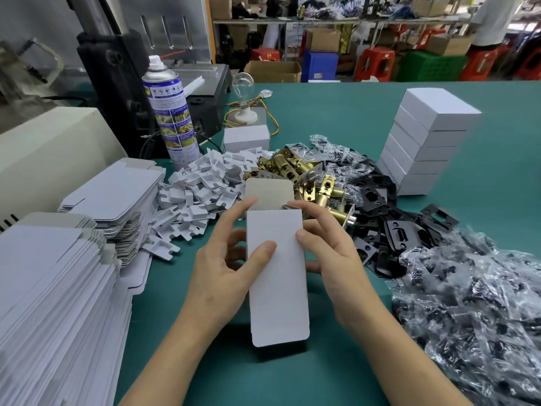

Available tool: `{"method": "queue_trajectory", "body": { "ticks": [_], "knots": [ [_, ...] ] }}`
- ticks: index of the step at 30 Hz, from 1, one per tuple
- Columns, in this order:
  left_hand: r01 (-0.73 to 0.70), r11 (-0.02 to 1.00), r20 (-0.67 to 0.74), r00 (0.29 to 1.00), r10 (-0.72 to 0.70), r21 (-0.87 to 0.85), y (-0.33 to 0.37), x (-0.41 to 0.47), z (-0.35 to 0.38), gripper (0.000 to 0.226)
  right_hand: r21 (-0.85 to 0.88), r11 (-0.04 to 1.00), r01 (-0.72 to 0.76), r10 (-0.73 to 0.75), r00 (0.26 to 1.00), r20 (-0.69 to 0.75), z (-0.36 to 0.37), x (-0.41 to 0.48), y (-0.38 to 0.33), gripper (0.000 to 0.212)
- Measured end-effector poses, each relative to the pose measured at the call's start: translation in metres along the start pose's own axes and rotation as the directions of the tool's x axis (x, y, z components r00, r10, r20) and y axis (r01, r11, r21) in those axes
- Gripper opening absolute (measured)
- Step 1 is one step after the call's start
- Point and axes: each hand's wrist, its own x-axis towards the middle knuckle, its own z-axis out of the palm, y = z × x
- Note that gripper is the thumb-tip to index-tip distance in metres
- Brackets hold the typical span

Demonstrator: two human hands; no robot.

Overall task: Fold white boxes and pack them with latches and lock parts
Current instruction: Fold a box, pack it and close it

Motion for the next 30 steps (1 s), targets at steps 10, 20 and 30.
{"method": "queue_trajectory", "body": {
  "ticks": [10,20,30],
  "knots": [
    [0.009,1.000,0.033,0.999,-0.009,0.000,0.001,-0.002,0.000,0.028,-0.001,0.999,-0.037,0.037,0.998,0.055,0.000,-0.002,-0.006,0.012],
    [0.247,0.956,0.188,0.958,-0.217,-0.157,-0.001,0.001,0.003,0.032,0.148,0.975,-0.167,0.188,0.972,-0.142,-0.008,0.003,-0.005,0.009],
    [0.292,0.952,0.253,0.931,-0.263,-0.087,-0.007,0.002,0.001,0.039,0.255,0.920,-0.297,0.297,0.954,0.041,-0.010,0.003,-0.006,0.047]
  ]
}}
